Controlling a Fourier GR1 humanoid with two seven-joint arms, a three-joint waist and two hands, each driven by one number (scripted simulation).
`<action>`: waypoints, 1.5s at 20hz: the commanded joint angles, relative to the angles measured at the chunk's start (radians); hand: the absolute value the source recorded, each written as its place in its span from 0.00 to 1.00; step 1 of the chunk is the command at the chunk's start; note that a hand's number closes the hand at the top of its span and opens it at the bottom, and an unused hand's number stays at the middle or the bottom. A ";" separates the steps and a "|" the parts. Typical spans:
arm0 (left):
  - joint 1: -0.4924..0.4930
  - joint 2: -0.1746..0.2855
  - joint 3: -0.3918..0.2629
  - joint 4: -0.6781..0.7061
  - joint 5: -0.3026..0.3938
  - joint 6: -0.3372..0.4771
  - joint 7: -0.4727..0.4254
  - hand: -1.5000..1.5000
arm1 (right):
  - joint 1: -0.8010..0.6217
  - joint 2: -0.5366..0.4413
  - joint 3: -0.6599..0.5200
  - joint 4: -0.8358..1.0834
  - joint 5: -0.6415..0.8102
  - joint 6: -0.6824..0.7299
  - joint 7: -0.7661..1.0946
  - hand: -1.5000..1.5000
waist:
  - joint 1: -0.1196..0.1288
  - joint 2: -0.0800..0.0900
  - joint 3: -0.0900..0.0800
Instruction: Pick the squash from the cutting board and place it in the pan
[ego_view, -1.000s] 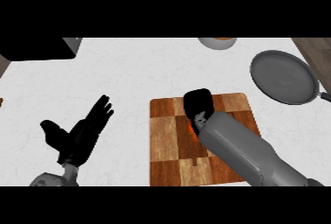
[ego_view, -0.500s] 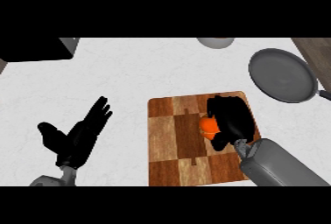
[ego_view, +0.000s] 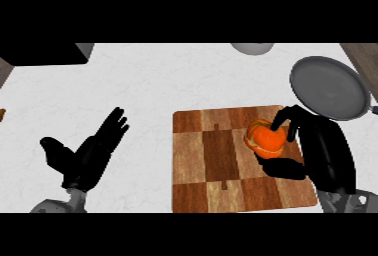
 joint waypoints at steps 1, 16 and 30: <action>-0.028 -0.012 -0.008 0.013 -0.009 -0.021 0.017 0.50 | 0.113 -0.017 -0.132 -0.032 -0.123 -0.100 -0.121 1.00 | 0.024 0.009 0.000; -0.027 -0.062 0.009 -0.005 -0.050 -0.050 0.047 0.50 | -0.146 0.016 -0.438 0.694 -0.211 -0.149 -0.621 1.00 | 0.052 0.012 -0.001; -0.023 -0.056 0.020 -0.009 -0.049 -0.098 0.037 0.50 | -0.431 -0.037 -0.759 1.402 -0.348 -0.342 -1.100 1.00 | 0.100 0.031 0.004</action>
